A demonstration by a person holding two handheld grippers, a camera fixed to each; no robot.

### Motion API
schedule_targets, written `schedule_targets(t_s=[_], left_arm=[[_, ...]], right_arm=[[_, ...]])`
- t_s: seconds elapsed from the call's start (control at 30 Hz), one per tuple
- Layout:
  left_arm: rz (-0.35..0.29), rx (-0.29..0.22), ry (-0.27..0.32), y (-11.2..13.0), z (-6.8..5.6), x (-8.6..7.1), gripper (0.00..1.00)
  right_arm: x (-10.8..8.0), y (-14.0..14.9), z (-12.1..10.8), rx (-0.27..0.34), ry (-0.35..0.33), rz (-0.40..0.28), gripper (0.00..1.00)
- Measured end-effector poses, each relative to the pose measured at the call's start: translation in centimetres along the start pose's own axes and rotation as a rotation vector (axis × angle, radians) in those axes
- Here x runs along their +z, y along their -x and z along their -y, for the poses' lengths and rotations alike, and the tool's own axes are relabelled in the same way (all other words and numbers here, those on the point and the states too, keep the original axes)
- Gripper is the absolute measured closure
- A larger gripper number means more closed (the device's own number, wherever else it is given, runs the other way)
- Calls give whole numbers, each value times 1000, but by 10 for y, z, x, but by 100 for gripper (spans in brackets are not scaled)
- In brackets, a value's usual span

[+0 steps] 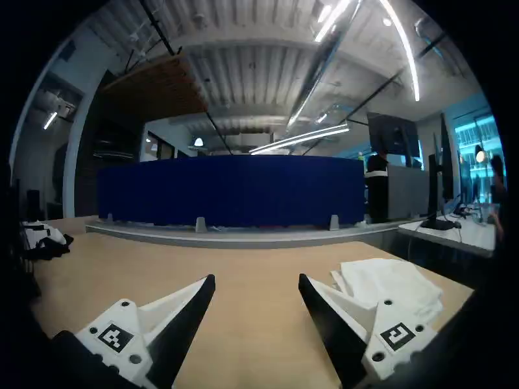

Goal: Fold towel

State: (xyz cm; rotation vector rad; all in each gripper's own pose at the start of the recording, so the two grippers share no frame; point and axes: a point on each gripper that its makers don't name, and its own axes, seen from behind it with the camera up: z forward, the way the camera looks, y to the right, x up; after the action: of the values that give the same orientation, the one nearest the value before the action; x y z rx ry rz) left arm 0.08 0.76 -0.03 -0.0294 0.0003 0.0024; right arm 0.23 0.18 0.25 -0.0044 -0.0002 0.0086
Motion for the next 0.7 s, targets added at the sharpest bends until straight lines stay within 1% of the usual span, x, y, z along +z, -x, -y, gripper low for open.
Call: schedule_targets(t_s=[0.1,0.7], left_arm=[[0,0,0,0,0,0,2],[0,0,0,0,1,-1,2]], right_arm=[[1,0,-1,-9,3,0,1],[-1,2,-1,-9,5,0,0]])
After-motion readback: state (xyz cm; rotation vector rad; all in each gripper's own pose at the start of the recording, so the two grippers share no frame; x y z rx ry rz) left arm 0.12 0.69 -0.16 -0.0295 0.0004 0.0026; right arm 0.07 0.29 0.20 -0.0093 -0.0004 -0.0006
